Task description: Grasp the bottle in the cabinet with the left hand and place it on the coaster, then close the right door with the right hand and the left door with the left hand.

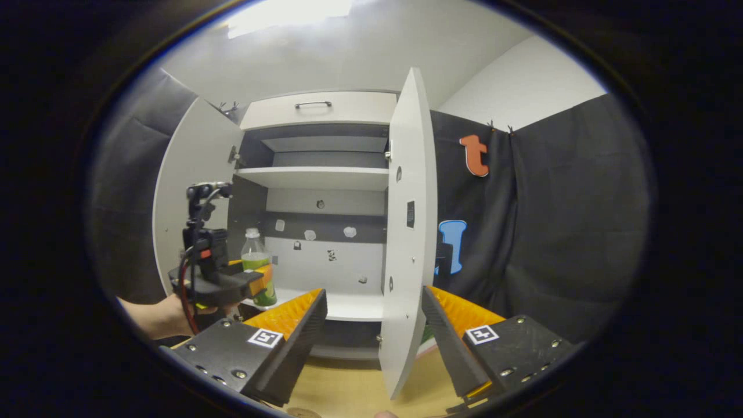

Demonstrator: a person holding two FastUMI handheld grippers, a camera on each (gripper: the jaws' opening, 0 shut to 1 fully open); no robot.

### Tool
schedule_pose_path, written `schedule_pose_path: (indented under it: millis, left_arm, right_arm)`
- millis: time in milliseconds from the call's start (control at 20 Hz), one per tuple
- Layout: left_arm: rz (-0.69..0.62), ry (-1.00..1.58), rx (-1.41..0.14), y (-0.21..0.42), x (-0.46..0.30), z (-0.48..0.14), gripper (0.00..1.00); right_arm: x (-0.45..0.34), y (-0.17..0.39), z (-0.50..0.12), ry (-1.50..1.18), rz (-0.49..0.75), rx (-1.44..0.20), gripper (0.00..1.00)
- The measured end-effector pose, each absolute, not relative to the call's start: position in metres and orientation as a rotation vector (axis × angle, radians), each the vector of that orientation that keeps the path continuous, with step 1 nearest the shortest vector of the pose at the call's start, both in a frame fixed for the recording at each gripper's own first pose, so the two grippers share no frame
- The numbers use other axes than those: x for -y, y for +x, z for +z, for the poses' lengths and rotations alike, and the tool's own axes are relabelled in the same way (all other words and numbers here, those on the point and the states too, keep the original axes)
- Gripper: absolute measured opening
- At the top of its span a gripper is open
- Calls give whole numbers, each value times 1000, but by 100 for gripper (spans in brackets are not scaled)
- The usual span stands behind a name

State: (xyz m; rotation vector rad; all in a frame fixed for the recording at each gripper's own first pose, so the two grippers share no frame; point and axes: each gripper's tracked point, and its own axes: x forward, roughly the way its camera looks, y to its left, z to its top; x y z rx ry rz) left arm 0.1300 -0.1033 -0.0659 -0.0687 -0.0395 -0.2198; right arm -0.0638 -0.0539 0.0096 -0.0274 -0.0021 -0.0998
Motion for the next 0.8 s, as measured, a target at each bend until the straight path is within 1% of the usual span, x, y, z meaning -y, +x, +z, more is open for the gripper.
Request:
schedule_pose_path:
  millis: [50,100,150,200,250,400,450,500,600,650,800]
  left_arm:
    - [-232,-78,39,117,106,-70,82]
    - [-230,-82,44,105,105,-74,78]
    - [-236,-82,56,94,105,-79,80]
    - [-233,-80,68,84,104,-85,80]
    - [-238,-80,75,73,104,-95,80]
    - [-280,-87,26,38,111,-140,80]
    - [-294,-76,2,26,113,-158,80]
    - [-294,-67,-16,17,112,-172,80]
    - [-311,-63,-14,-1,117,-197,80]
    - [-326,-56,-7,-10,122,-210,80]
    - [-375,-43,-77,-37,135,-262,80]
  right_arm:
    - [56,-64,8,-36,-103,2,99]
    - [57,-64,7,-46,-104,6,99]
    - [59,-64,5,-60,-107,10,96]
    - [61,-64,4,-73,-112,14,99]
    - [63,-64,3,-83,-118,13,99]
    - [62,-61,-3,-70,-115,-3,99]
    - [60,-59,-6,-55,-107,-16,96]
    - [58,-57,-7,-48,-102,-21,99]
    - [56,-53,-8,-55,-104,-22,96]
    - [54,-51,-8,-60,-103,-23,99]
    - [47,-46,-16,-61,-99,-46,99]
